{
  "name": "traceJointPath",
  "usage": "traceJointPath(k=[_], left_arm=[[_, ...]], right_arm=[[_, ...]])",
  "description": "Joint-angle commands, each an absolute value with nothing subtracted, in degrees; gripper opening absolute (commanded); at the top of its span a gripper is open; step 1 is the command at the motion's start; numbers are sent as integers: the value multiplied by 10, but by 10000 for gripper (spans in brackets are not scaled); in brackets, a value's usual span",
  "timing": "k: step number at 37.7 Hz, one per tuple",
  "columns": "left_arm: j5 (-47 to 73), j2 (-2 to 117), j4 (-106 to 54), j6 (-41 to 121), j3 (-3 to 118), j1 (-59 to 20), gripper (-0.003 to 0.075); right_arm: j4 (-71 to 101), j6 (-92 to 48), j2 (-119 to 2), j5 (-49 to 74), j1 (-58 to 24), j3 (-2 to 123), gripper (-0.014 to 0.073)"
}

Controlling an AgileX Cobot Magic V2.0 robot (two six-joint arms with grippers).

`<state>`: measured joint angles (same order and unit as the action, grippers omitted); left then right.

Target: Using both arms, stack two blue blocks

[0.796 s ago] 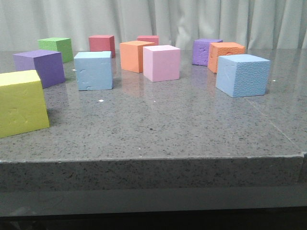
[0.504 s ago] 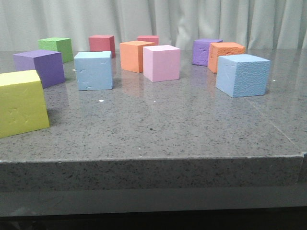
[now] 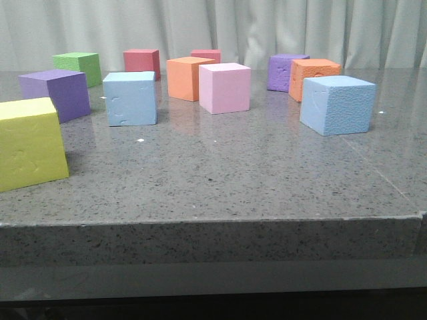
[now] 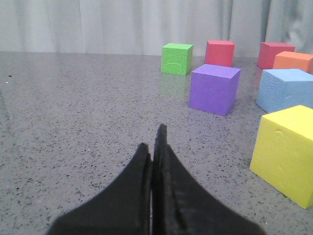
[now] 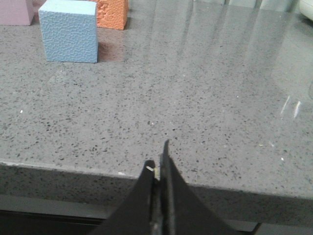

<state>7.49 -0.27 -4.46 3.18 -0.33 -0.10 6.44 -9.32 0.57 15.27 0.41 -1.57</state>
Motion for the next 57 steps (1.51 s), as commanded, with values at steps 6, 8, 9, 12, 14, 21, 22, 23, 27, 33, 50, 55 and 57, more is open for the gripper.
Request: traceJointPath(k=[6, 8, 9, 12, 14, 21, 22, 23, 27, 33, 50, 55, 57], left_arm=[[24, -12, -47, 29, -5, 0, -20], [24, -12, -47, 29, -5, 0, -20], [24, -12, -47, 29, -5, 0, -20], [24, -12, -47, 29, -5, 0, -20], [24, -12, -47, 29, -5, 0, -20], [21, -12, -47, 29, -5, 0, -20], [17, -12, -47, 29, -5, 0, -20], [11, -12, -47, 29, -5, 0, -20], [-25, -12, -47, 29, -5, 0, -20], [-92, -12, -47, 29, -5, 0, -20], [-165, -12, -47, 29, 10, 0, -20], [-160, -2, -47, 29, 52, 0, -20], [-158, 14, -47, 29, 74, 0, -20]], right_arm=[[62, -97, 17, 108, 6, -13, -67], [62, -97, 17, 108, 6, -13, -67], [62, -97, 17, 108, 6, -13, -67], [62, -97, 17, 104, 6, -13, -67], [62, -97, 17, 97, 6, -13, -67], [62, -97, 17, 49, 6, -13, -67], [62, -97, 17, 37, 6, -13, -67], [62, -97, 17, 28, 6, -13, -67], [62, -97, 17, -16, 6, -13, -67], [62, -97, 17, -61, 6, -12, -67], [62, -65, 16, -75, 6, 56, -67], [62, -65, -5, 29, 6, 137, -66], [63, -65, -27, 64, 6, 172, -66]])
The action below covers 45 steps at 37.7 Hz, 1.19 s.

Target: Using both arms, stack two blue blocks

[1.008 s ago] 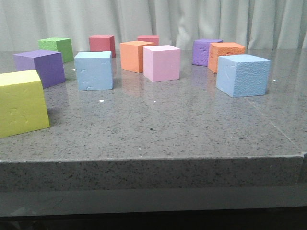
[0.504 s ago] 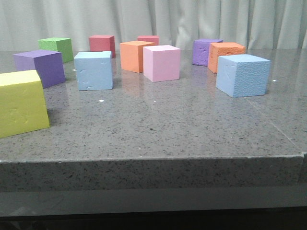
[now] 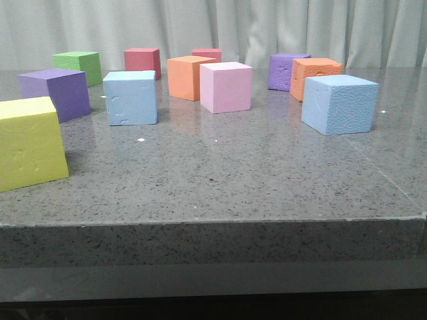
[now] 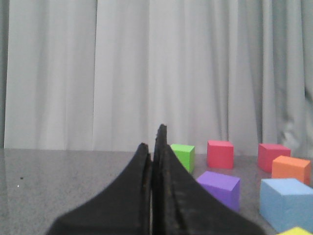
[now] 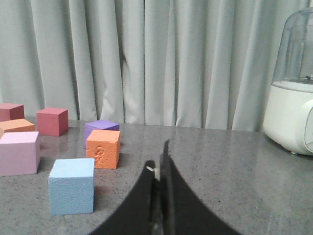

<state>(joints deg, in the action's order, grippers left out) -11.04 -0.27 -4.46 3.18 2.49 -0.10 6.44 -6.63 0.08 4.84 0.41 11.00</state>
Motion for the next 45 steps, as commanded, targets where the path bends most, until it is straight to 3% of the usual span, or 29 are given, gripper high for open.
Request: traceJointPath(k=[1, 10, 16, 26, 29, 31, 33, 37, 39, 40, 45], left_arm=[[-156, 21, -47, 29, 84, 0, -20], [-6, 177, -47, 29, 228, 0, -20], [110, 286, -47, 29, 313, 0, -20], [127, 355, -89, 29, 346, 0, -20], [123, 355, -89, 29, 346, 0, -2], [123, 355, -89, 29, 346, 0, 65], [123, 355, -89, 29, 346, 0, 187], [123, 355, -89, 29, 346, 0, 505], [123, 355, -89, 29, 346, 0, 639], [123, 355, -89, 29, 346, 0, 688], [123, 355, -89, 29, 346, 0, 670]], right_arm=[[63, -65, -44, 82, 6, 187, -66], [108, -65, -219, 213, 6, 351, -66], [117, -65, -290, 245, 6, 394, -66], [119, -65, -302, 240, 6, 397, -59], [119, -65, -302, 240, 6, 397, 25], [119, -65, -302, 240, 6, 397, 133], [119, -65, -302, 240, 6, 397, 274], [119, -65, -302, 240, 6, 396, 556], [119, -65, -302, 240, 6, 396, 658], [119, -65, -302, 240, 6, 396, 661], [119, -65, -320, 234, 6, 398, 645]])
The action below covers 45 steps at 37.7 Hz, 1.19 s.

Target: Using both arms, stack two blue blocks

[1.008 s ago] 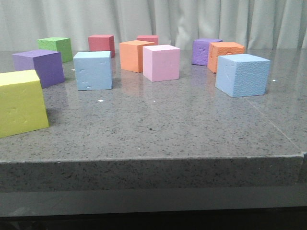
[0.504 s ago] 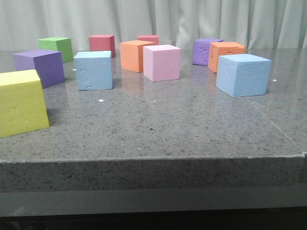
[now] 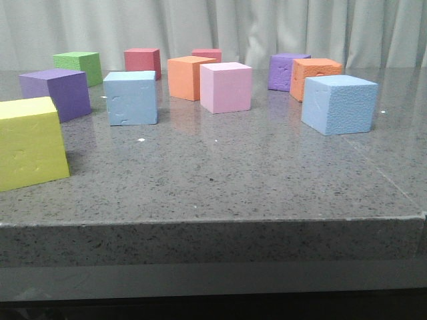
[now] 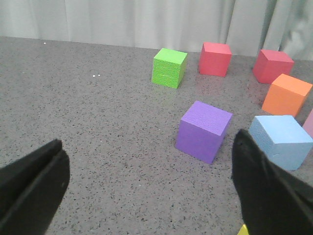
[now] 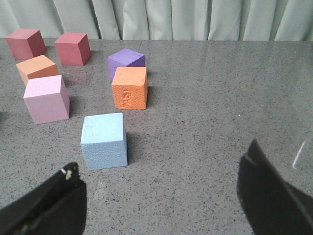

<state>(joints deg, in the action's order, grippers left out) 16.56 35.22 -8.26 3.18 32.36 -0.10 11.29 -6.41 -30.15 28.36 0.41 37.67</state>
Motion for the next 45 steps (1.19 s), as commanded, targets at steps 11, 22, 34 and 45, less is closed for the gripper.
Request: traceJointPath(k=[11, 22, 34, 45], left_arm=[[123, 355, -89, 29, 346, 0, 669], [123, 355, -89, 29, 346, 0, 669], [123, 355, -89, 29, 346, 0, 669], [123, 355, -89, 29, 346, 0, 670]], right_arm=[[121, -65, -512, 241, 5, 474, 645], [134, -65, -712, 275, -59, 613, 645], [146, -65, -857, 340, -131, 744, 646], [145, -65, -902, 343, -125, 764, 646]])
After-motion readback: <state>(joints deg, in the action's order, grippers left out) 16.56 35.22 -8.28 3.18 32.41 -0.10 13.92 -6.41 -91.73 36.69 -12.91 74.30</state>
